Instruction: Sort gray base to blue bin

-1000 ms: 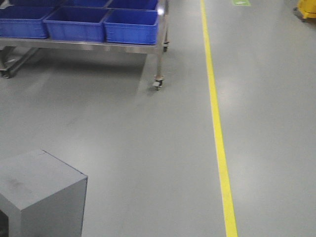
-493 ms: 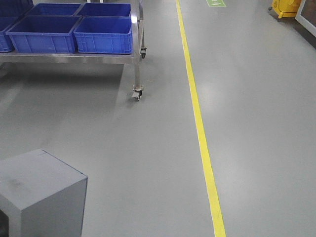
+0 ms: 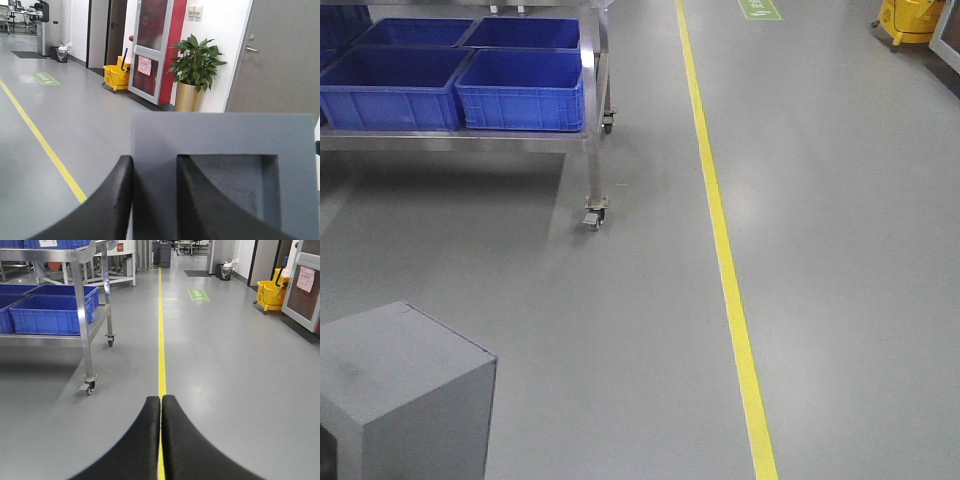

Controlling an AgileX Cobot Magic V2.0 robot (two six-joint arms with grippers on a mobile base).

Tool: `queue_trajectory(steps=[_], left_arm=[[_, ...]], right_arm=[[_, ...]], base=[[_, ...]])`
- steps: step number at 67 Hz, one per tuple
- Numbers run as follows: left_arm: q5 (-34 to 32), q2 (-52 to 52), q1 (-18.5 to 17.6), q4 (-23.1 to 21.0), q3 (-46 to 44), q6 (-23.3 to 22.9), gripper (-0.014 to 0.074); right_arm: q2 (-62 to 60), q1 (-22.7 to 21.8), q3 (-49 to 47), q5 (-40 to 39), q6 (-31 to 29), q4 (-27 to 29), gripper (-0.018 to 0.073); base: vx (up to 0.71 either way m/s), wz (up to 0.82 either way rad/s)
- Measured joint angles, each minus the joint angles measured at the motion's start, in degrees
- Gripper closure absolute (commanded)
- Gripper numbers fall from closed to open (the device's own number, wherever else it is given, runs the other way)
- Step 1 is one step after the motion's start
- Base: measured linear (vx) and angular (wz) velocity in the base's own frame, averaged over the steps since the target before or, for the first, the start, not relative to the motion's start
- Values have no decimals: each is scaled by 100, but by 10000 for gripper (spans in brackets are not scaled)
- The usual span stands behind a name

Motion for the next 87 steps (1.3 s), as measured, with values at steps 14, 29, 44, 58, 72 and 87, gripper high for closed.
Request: queue_trajectory(steps=[14,29,44,58,72,87], left_arm=[[0,0,0,0,0,0,603],[0,0,0,0,0,0,603],[0,0,0,0,0,0,603],[0,0,0,0,0,0,603],[0,0,0,0,0,0,603],[0,0,0,0,0,0,603]], right_arm=[[0,0,0,0,0,0,564],[0,0,0,0,0,0,564],[0,0,0,0,0,0,564],[0,0,0,0,30,0,564],[0,0,0,0,0,0,564],[0,0,0,0,0,0,564]], base=[[39,-9],[41,-8],[42,-4],[41,0],[40,8],[37,9]])
